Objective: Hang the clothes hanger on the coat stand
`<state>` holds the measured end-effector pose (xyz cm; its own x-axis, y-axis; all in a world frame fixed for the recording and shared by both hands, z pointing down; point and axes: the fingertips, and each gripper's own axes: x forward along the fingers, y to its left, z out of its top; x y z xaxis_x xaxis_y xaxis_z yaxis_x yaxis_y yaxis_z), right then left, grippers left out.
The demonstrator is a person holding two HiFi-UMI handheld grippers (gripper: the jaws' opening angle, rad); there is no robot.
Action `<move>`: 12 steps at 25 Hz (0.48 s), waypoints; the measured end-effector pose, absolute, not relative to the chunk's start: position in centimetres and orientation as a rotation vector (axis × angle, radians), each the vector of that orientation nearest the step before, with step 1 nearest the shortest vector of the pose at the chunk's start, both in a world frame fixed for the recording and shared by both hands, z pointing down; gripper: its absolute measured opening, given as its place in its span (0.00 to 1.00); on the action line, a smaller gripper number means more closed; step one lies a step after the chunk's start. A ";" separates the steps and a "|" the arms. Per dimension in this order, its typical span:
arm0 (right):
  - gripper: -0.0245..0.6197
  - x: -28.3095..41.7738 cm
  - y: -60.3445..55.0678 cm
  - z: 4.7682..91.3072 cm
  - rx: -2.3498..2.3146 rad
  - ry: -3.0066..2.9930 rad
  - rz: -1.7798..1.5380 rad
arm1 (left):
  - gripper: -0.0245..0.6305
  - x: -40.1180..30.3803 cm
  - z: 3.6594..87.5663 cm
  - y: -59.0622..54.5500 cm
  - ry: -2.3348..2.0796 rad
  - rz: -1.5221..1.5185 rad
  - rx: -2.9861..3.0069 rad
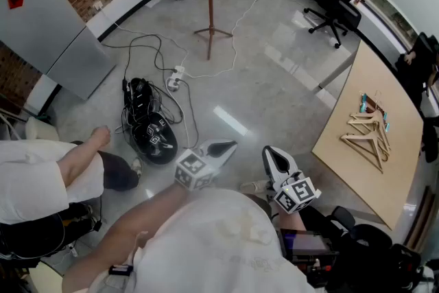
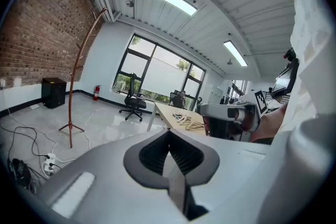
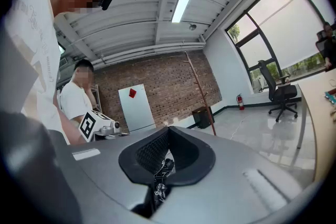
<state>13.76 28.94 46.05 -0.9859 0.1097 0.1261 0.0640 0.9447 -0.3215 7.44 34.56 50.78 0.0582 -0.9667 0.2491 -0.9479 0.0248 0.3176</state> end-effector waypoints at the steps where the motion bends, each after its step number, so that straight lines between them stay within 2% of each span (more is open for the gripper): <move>1: 0.06 13.9 29.0 46.0 -0.131 -2.957 0.481 | 0.04 7.6 50.8 34.7 -1.910 -0.067 1.944; 12: 0.06 15.5 29.6 45.5 -0.057 -2.988 0.428 | 0.04 9.5 50.3 35.2 -1.878 -0.056 1.987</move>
<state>15.51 29.60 45.47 -0.9918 0.0545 0.1158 0.0198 0.9592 -0.2820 9.46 35.23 50.30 0.0942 -0.9654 0.2433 -0.9492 -0.0134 0.3145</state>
